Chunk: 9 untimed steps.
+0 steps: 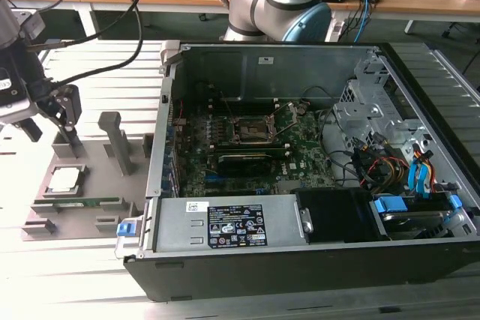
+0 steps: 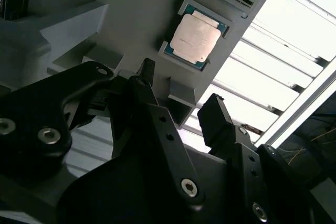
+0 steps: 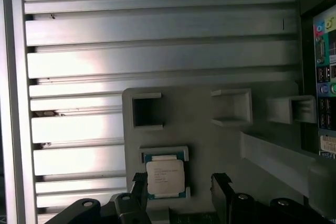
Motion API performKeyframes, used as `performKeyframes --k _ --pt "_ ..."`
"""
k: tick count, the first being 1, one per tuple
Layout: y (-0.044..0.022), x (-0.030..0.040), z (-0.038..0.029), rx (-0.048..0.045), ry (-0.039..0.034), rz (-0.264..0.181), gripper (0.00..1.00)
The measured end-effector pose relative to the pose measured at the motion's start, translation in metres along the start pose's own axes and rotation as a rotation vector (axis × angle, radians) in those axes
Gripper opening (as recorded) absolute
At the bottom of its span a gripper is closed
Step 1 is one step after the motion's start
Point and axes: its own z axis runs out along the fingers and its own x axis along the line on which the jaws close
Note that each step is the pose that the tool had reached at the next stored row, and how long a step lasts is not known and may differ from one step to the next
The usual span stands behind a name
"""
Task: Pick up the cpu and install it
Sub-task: 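Pick up the cpu and move it towards the insertion slot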
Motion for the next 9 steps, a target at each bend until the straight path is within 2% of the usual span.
performKeyframes --k 2,9 --pt "0.0000 0.0001 0.0047 0.0000 0.0000 0.000 0.60" --pt "0.0000 0.0003 0.0130 0.0000 0.0000 0.000 0.60"
